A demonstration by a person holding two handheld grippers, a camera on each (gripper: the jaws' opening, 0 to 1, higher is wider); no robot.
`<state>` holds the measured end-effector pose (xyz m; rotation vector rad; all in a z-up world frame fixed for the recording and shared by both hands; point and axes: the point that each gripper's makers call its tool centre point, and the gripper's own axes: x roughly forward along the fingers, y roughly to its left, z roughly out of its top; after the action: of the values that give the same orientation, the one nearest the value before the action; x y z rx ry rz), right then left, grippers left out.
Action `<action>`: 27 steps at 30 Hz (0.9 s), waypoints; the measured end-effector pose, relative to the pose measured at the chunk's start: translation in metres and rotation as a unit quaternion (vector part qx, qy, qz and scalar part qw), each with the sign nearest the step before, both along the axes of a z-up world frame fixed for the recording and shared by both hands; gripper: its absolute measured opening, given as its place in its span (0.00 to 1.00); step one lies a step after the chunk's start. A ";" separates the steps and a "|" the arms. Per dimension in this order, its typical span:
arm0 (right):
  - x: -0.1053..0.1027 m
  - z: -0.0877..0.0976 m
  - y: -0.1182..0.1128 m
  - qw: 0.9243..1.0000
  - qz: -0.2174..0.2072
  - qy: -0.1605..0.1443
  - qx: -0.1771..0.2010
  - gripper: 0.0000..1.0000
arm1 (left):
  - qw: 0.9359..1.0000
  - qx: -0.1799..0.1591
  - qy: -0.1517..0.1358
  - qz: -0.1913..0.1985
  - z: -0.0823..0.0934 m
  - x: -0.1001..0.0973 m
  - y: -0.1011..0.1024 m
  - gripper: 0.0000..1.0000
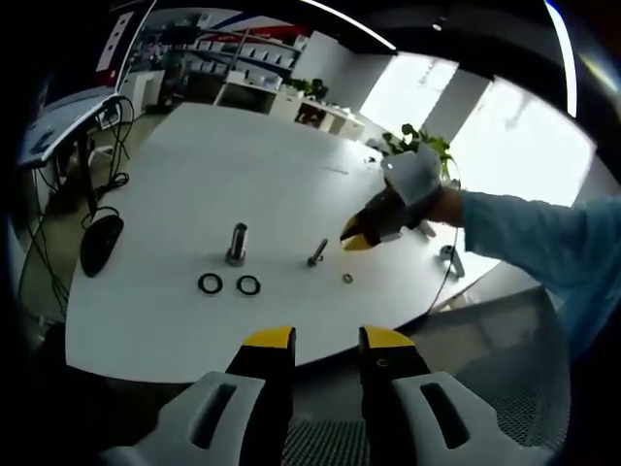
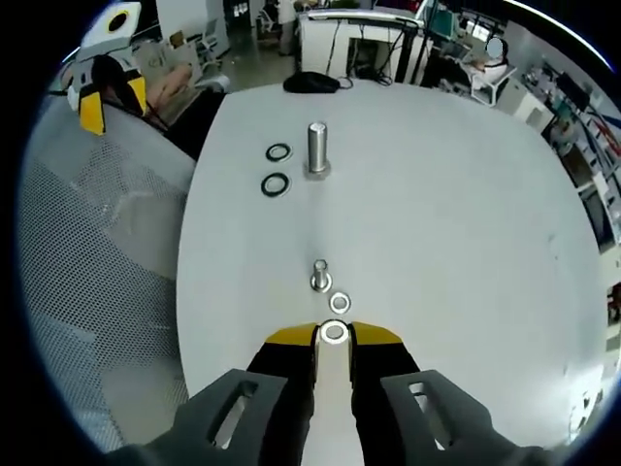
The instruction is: Place the washer onto the threaded stud by aligning its center hole with the stud, sliding it down to the base, and recovering from edge contact or off-axis alignment until the washer reaches the visible bottom stop.
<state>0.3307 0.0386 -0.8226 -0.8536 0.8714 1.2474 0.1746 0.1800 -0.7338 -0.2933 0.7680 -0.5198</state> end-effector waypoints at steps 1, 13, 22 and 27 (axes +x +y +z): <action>0.000 0.001 0.001 1.000 0.002 -0.002 0.000 0.14 | 1.000 0.000 0.000 0.000 0.000 0.000 0.000 0.24; -0.004 0.012 0.019 0.999 0.024 -0.018 0.020 0.14 | 1.000 0.000 -0.002 0.001 0.001 0.000 0.000 0.24; -0.007 0.013 0.030 0.999 0.039 -0.027 0.026 0.14 | 1.000 -0.001 -0.001 0.003 0.000 0.000 0.001 0.24; -0.006 0.012 0.033 0.998 0.047 -0.034 0.024 0.14 | 1.000 -0.001 -0.001 0.004 0.000 0.000 0.001 0.24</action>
<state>0.3244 0.0717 -0.8103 -0.9016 0.7507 1.3087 0.1751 0.1808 -0.7335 -0.2983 0.7646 -0.5142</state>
